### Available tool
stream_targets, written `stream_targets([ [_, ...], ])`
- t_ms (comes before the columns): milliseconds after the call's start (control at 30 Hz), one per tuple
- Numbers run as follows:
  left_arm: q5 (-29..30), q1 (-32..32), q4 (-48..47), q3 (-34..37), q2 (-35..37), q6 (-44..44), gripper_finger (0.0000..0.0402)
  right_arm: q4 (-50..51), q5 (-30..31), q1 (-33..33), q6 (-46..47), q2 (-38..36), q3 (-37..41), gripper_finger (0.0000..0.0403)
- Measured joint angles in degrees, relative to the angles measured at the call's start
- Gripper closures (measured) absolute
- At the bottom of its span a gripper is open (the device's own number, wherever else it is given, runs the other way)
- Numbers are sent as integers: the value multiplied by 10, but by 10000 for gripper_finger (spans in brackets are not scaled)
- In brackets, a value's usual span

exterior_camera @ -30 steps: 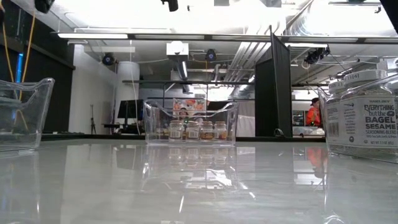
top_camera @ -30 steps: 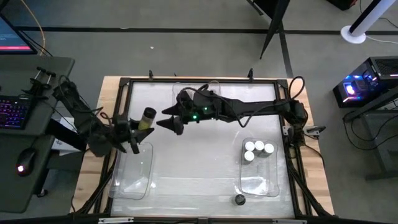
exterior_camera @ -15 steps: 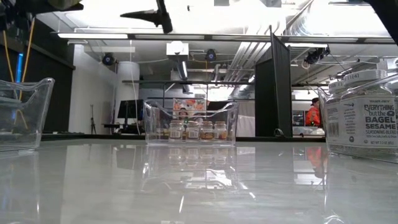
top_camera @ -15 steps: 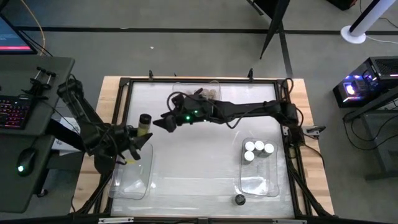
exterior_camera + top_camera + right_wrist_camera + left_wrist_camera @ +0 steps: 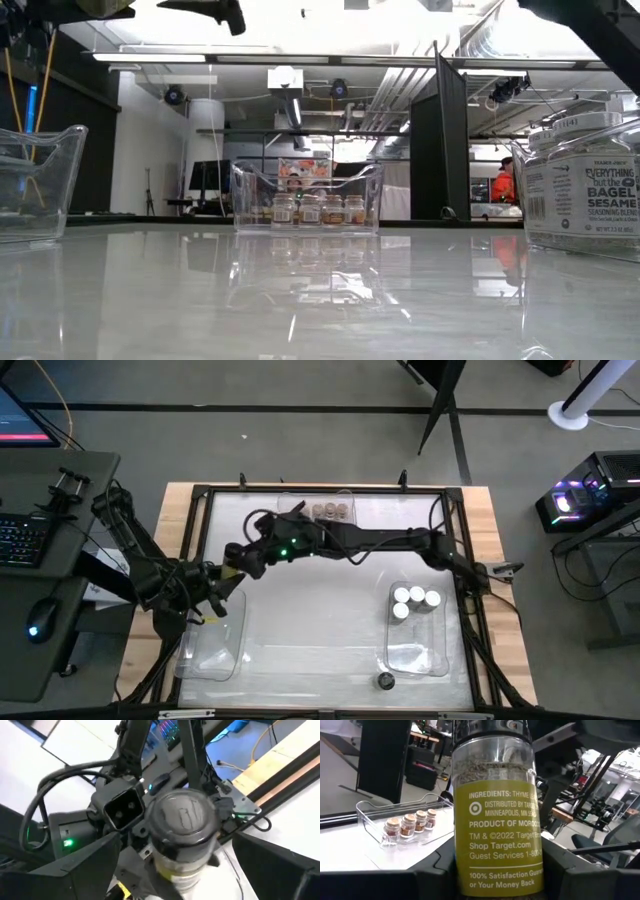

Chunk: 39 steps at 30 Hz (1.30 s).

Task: Sort spices by type
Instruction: Put the green seasoning bottle into the bottom left transparent bin

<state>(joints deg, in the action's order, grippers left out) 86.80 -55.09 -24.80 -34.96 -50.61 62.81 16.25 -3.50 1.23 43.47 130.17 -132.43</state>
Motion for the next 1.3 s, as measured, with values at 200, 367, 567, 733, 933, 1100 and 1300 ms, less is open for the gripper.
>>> stream_targets([
  [200, -4, 0, 0, 0, -1, 0, 247, -26, 26, 4, 25, 21, -5, 35],
  [367, -8, 0, 1, 0, -1, 0, 247, -41, 34, 3, 26, 19, -5, 70],
  [567, -14, 0, 1, 0, -2, 0, 247, -51, 33, 3, 26, 19, -5, 102],
  [733, -26, 14, 2, 0, -2, -1, 247, -49, 35, 4, 16, 19, -5, 141],
  [933, -39, 36, 6, -1, -2, -3, 241, -45, 49, 3, 9, 19, -5, 204],
  [1100, -79, 39, 18, -1, 0, -29, 222, -16, 38, 3, -23, 19, -20, 204],
  [1300, -224, 46, -44, -25, 49, -54, 186, 58, 26, -6, -83, -13, -15, 204],
])
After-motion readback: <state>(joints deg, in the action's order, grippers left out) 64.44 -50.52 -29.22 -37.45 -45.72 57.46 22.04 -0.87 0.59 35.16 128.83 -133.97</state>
